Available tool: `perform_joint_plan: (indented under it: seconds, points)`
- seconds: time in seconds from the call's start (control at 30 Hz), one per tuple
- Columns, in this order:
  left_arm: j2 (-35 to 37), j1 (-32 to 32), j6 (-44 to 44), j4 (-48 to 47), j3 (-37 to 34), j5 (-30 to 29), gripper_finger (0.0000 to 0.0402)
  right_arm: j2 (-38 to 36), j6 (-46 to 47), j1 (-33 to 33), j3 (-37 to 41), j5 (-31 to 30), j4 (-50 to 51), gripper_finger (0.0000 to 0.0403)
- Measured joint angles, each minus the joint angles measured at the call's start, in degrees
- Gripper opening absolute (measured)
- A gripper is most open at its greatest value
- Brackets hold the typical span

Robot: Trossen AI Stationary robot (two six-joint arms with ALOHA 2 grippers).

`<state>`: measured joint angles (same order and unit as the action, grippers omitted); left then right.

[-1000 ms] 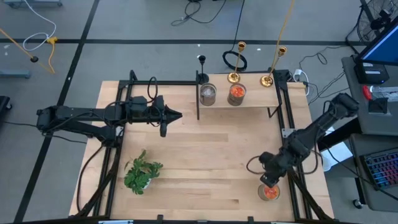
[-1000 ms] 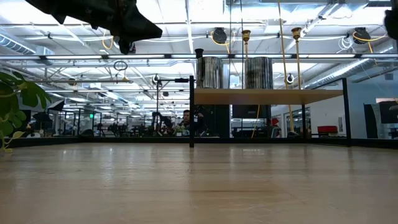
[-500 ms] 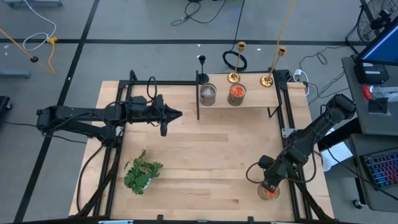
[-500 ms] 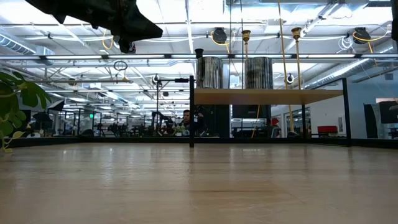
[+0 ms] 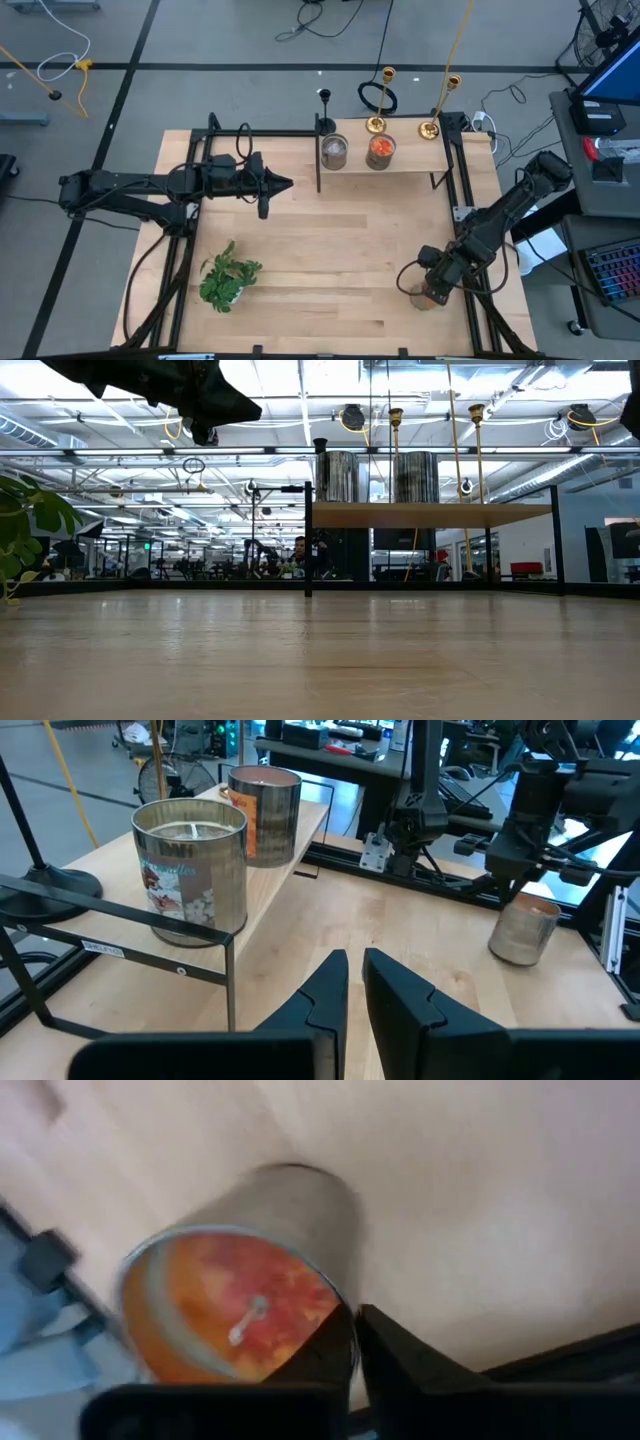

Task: Pick & Place candle stick holders
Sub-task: Put the orange scented candle on the shelf

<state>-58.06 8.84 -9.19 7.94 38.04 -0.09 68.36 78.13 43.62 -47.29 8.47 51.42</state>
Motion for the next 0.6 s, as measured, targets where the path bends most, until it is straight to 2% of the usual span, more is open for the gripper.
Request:
perform_joint_plan:
  seconds: [0.1, 0.3, 0.4, 0.6]
  points:
    - [0.0, 0.0, 0.0, 0.0, 0.0, 0.0, 0.004, -0.2, -3.7, -0.2, 0.0, -2.9, -0.6, 0.0009]
    - [0.0, 0.0, 0.0, 0.3, 0.0, 0.0, 0.004, -0.6, -6.1, -3.3, -2.1, -2.9, 1.1, 0.0004]
    - [0.0, 0.0, 0.3, 0.8, 0.0, 0.0, 0.004, -0.6, -10.5, -5.8, -4.9, -4.0, 2.5, 0.0003]
    - [0.0, 0.0, 1.5, 1.3, 0.0, 0.0, 0.004, -0.6, -23.7, -12.0, -15.2, -12.0, 9.0, 0.0002]
